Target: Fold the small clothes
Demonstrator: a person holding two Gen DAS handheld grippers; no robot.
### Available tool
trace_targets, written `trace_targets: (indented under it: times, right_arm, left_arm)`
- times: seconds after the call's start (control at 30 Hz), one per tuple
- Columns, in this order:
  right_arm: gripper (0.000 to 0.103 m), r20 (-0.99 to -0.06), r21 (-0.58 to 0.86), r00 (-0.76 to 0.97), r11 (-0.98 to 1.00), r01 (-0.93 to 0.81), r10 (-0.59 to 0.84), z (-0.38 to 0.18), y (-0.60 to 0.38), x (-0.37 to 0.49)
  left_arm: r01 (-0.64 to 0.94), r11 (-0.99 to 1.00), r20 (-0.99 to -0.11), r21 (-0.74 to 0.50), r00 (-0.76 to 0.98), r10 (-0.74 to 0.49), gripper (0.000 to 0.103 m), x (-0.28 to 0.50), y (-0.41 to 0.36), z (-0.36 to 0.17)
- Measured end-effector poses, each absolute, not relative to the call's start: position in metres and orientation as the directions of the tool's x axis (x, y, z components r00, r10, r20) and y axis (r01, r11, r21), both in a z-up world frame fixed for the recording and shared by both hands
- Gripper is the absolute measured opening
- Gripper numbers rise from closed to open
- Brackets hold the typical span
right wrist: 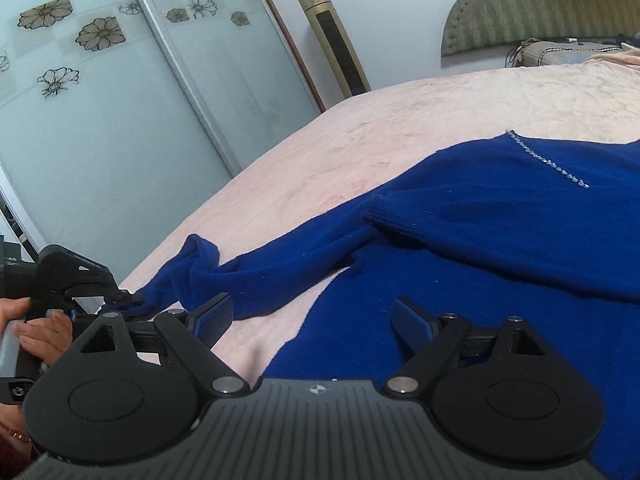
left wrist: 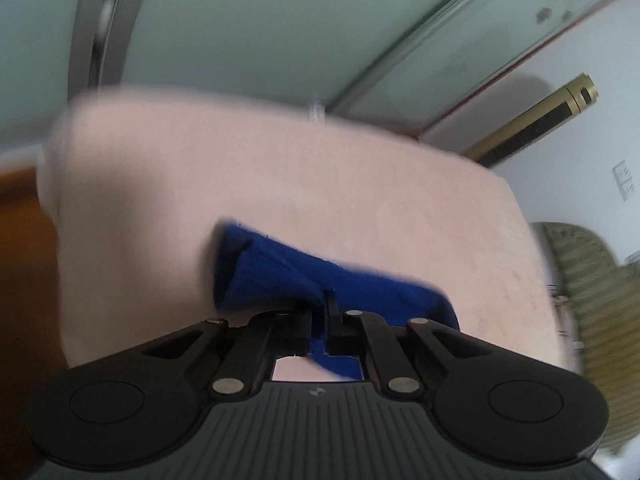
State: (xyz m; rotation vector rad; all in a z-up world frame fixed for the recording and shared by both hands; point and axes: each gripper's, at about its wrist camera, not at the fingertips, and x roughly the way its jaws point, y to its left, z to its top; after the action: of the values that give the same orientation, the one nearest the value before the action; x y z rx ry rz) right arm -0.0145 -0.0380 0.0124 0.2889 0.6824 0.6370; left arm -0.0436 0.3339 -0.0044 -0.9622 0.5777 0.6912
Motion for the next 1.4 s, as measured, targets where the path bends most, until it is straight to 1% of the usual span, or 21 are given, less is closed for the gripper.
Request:
trace_targets:
  times: [0.07,0.13,0.2,0.27,0.43,0.5,0.6,0.73,0.8,0.83,0.9,0.97,1.0,1.07,1.17,1.2,1.27,1.3,1.33,1.37,1.4]
  right_arm:
    - [0.089,-0.492,0.445,0.607,0.779,-0.441,0.624,0.013,-0.045,-0.016]
    - [0.090,-0.485,0.441,0.625,0.788,-0.429,0.612,0.016,-0.056,-0.018]
    - [0.092,-0.476,0.439,0.651,0.801,-0.406,0.591,0.017,-0.070,-0.020]
    - [0.093,-0.470,0.446,0.678,0.815,-0.369,0.565,0.015,-0.085,-0.020]
    - [0.093,-0.485,0.480,0.710,0.834,-0.272,0.511,0.004,-0.115,-0.017]
    - [0.093,-0.487,0.485,0.719,0.838,-0.249,0.496,0.002,-0.124,-0.018]
    - [0.093,-0.488,0.470,0.738,0.853,-0.227,0.466,0.003,-0.136,-0.020]
    - [0.093,-0.472,0.466,0.775,0.865,-0.187,0.421,0.006,-0.156,-0.023]
    - [0.093,-0.462,0.464,0.797,0.872,-0.157,0.389,0.006,-0.169,-0.026]
    - [0.093,-0.459,0.463,0.807,0.875,-0.140,0.372,0.007,-0.175,-0.028]
    - [0.094,-0.455,0.465,0.825,0.879,-0.102,0.336,0.008,-0.188,-0.031]
    - [0.094,-0.450,0.472,0.841,0.880,-0.061,0.299,0.007,-0.203,-0.034]
    - [0.094,-0.448,0.474,0.850,0.880,-0.037,0.277,0.007,-0.211,-0.036]
    - [0.095,-0.445,0.480,0.864,0.877,0.007,0.236,0.007,-0.225,-0.040]
    - [0.096,-0.443,0.512,0.872,0.857,0.053,0.211,0.003,-0.246,-0.041]
    - [0.096,-0.442,0.525,0.871,0.849,0.058,0.214,0.001,-0.250,-0.040]
    - [0.096,-0.438,0.541,0.869,0.840,0.048,0.232,-0.002,-0.255,-0.036]
    - [0.096,-0.437,0.544,0.864,0.838,0.034,0.249,-0.003,-0.255,-0.032]
    - [0.096,-0.438,0.546,0.857,0.837,0.016,0.270,-0.004,-0.252,-0.027]
    - [0.096,-0.437,0.552,0.850,0.834,-0.004,0.294,-0.006,-0.250,-0.022]
    - [0.096,-0.434,0.563,0.841,0.826,-0.027,0.324,-0.008,-0.246,-0.017]
  left_arm:
    - [-0.784,0.442,-0.684,-0.435,0.607,0.405,0.005,-0.033,0.346,0.017]
    - [-0.830,0.430,-0.643,-0.355,0.550,0.532,0.005,-0.025,0.362,0.035]
    - [-0.848,0.424,-0.605,-0.317,0.525,0.599,0.005,-0.019,0.376,0.053]
    - [-0.860,0.414,-0.577,-0.298,0.508,0.639,0.005,-0.017,0.380,0.065]
    - [-0.816,0.526,-0.513,-0.242,0.567,0.644,0.005,-0.004,0.336,0.079]
    - [-0.751,0.607,-0.489,-0.260,0.645,0.587,0.005,-0.002,0.309,0.085]
    - [-0.619,0.752,-0.433,-0.226,0.755,0.492,0.005,0.011,0.260,0.099]
    - [-0.320,0.933,-0.385,-0.165,0.892,0.237,0.005,0.035,0.178,0.119]
    - [-0.157,0.981,-0.366,-0.118,0.925,0.104,0.005,0.045,0.132,0.119]
    - [-0.073,0.993,-0.373,-0.090,0.927,0.034,0.005,0.050,0.108,0.115]
    - [0.106,0.993,-0.408,-0.053,0.905,-0.118,0.005,0.059,0.062,0.101]
    - [0.284,0.959,-0.489,-0.012,0.834,-0.253,0.005,0.066,0.018,0.078]
    - [0.350,0.937,-0.527,-0.001,0.796,-0.298,0.006,0.067,-0.001,0.068]
    - [0.452,0.891,-0.596,0.041,0.727,-0.341,0.006,0.066,-0.030,0.044]
    - [0.532,0.842,-0.688,0.093,0.646,-0.332,0.008,0.056,-0.049,0.011]
    - [0.550,0.830,-0.698,0.088,0.629,-0.343,0.010,0.049,-0.050,0.005]
    - [0.577,0.812,-0.698,0.086,0.617,-0.365,0.018,0.036,-0.040,0.002]
    - [0.586,0.805,-0.693,0.092,0.619,-0.370,0.029,0.032,-0.033,0.004]
    - [0.586,0.804,-0.683,0.098,0.628,-0.374,0.049,0.028,-0.025,0.007]
    - [0.583,0.806,-0.671,0.104,0.639,-0.376,0.062,0.022,-0.020,0.009]
    - [0.577,0.809,-0.656,0.111,0.654,-0.377,0.083,0.015,-0.013,0.009]
